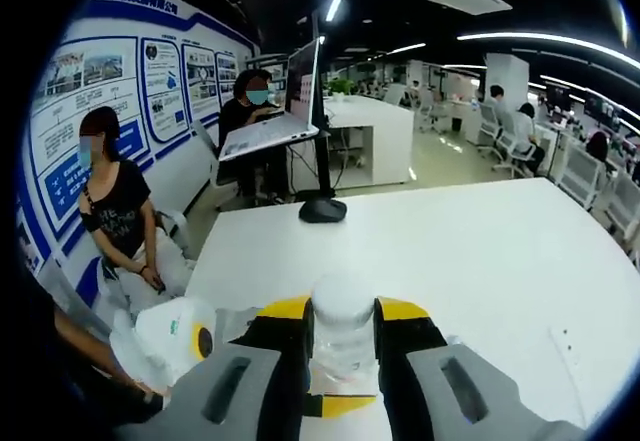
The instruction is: Arrange the tabletop items into an orderly group along one side of the table until the central work area is clear of visible clutter.
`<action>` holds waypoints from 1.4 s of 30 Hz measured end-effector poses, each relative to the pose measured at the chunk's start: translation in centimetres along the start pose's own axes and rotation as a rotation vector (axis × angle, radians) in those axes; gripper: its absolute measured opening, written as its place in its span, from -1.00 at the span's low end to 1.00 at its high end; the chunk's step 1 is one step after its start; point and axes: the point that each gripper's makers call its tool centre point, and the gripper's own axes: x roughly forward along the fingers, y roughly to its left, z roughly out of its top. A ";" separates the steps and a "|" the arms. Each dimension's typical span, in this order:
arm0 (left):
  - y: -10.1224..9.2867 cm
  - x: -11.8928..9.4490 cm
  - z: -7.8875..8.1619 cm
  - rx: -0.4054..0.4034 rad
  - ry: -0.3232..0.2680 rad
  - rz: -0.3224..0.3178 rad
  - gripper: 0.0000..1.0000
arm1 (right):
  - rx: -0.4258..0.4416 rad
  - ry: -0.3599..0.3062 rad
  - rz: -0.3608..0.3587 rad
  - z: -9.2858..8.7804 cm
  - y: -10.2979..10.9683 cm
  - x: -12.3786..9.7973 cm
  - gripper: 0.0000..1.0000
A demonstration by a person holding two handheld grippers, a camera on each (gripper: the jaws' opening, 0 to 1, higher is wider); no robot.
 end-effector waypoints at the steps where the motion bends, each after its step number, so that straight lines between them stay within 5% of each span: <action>1: 0.2 0.1 0.1 0.001 0.000 0.001 -0.09 | 0.003 -0.003 0.002 0.0 0.0 0.0 -0.56; 9: 0.2 0.2 0.1 0.020 0.005 -0.042 -0.11 | 0.015 -0.021 0.013 -0.2 -0.1 -0.2 -0.57; 23: -0.5 0.8 0.0 0.054 0.058 -0.281 -0.12 | 0.006 -0.037 0.014 -0.4 -0.6 -0.5 -0.57; 31: -0.8 1.4 0.2 0.068 0.039 -0.446 -0.13 | 0.018 -0.050 0.012 -0.7 -0.8 -0.8 -0.57; 35: -0.8 1.5 0.2 0.083 0.037 -0.479 -0.13 | 0.017 -0.057 0.010 -0.7 -0.9 -0.8 -0.58; 36: -1.1 1.5 0.2 0.090 0.036 -0.543 -0.13 | 0.020 -0.060 0.010 -0.8 -0.9 -0.9 -0.59; 42: -1.3 1.5 0.2 0.119 0.034 -0.616 -0.12 | 0.017 -0.063 0.008 -0.8 -1.0 -1.0 -0.59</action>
